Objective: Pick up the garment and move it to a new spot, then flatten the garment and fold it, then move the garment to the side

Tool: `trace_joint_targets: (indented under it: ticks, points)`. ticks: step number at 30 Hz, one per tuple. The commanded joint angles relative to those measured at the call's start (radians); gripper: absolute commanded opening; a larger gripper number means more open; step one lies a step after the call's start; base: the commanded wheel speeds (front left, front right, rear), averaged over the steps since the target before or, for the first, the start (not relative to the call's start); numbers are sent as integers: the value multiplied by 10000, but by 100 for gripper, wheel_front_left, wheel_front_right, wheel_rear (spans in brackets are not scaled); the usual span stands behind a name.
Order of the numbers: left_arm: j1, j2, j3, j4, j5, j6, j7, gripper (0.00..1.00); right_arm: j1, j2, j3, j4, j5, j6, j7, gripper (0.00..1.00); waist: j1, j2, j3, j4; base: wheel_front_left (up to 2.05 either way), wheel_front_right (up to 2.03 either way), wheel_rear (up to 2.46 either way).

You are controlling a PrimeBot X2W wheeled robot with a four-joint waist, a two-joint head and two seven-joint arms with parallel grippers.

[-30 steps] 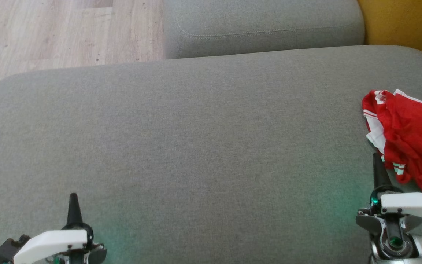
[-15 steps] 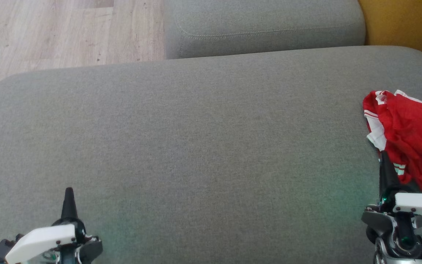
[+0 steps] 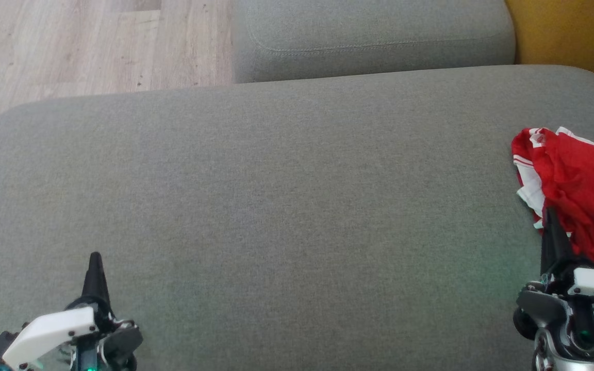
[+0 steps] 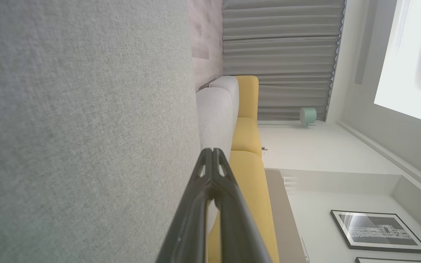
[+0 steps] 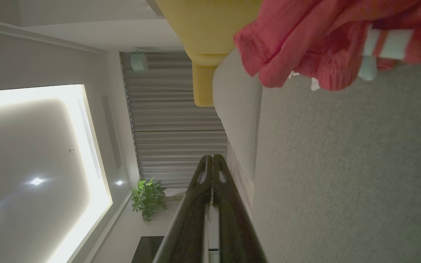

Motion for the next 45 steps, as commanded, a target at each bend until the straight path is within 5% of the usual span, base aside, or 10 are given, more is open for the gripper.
trace_joint_targets:
  ticks: [1,45]
  points:
    - [-480,72,408,-363,-55,-69,33,0,-185,-41,199,-408,69,-7,60,0,0,0,0,0,0,0,0]
    - [-479,72,407,-365,-55,-69,32,0,-185,-41,200,-408,71,-7,59,0,0,0,0,0,0,0,0]
